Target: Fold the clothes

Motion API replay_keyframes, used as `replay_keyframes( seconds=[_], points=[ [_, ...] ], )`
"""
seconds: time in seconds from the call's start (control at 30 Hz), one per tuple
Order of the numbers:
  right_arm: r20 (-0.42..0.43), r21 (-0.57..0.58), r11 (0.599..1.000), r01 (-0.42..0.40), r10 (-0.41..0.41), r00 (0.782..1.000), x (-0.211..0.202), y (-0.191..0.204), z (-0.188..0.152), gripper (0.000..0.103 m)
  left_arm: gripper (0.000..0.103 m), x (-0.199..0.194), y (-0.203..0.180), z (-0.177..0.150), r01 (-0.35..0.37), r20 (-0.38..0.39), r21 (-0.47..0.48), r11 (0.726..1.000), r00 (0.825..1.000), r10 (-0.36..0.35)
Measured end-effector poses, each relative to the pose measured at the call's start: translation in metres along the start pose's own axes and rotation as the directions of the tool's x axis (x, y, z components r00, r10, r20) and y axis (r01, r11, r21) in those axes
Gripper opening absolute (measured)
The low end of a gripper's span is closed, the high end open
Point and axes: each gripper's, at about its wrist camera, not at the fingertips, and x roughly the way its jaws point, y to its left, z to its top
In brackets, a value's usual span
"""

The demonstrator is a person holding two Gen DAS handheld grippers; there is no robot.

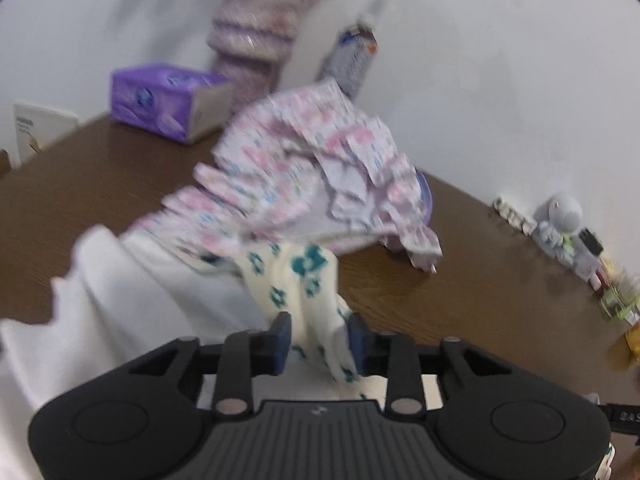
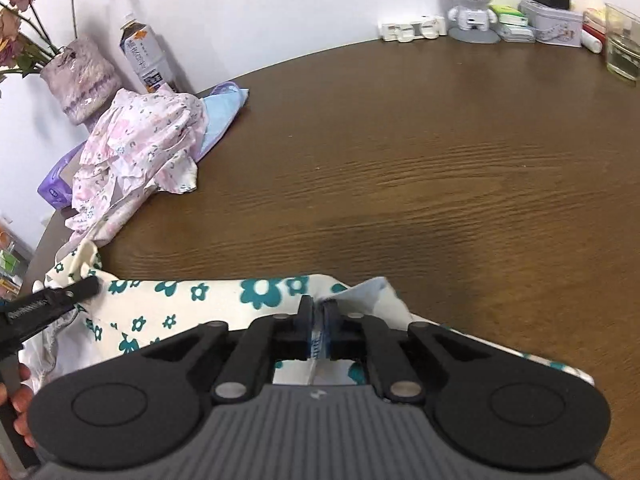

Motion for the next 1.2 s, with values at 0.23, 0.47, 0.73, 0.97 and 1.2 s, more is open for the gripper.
replay_keyframes(
  seconds=[0.23,0.47,0.73,0.97,1.2],
  points=[
    [0.065,-0.005,0.999,-0.041,0.041,0.997,-0.046,-0.017,-0.011,0.018,0.043,-0.030,0.009,0.015,-0.051,0.085,0.097,0.994,0.995,0.043],
    [0.044,-0.104,0.994,-0.041,0.046,0.998,-0.056,-0.001,-0.029,0.028,0.049,-0.016,0.040,0.031,-0.073,-0.013,0.132,0.989,0.997,0.075],
    [0.066,-0.270,0.962,0.039,-0.022,0.998,-0.053,0.035,-0.048,0.028,0.045,0.020,0.033,0.052,-0.050,-0.069,0.164,0.985,0.996,0.062],
    [0.046,-0.344,0.925,0.164,-0.158,0.986,-0.036,0.035,-0.049,0.036,0.006,0.027,0.027,0.037,0.011,-0.168,0.364,0.931,0.984,0.054],
    [0.025,-0.306,0.936,0.173,-0.174,0.984,-0.036,0.019,-0.049,0.038,0.035,-0.023,0.049,0.033,0.070,-0.127,0.433,0.899,0.992,-0.016]
  ],
)
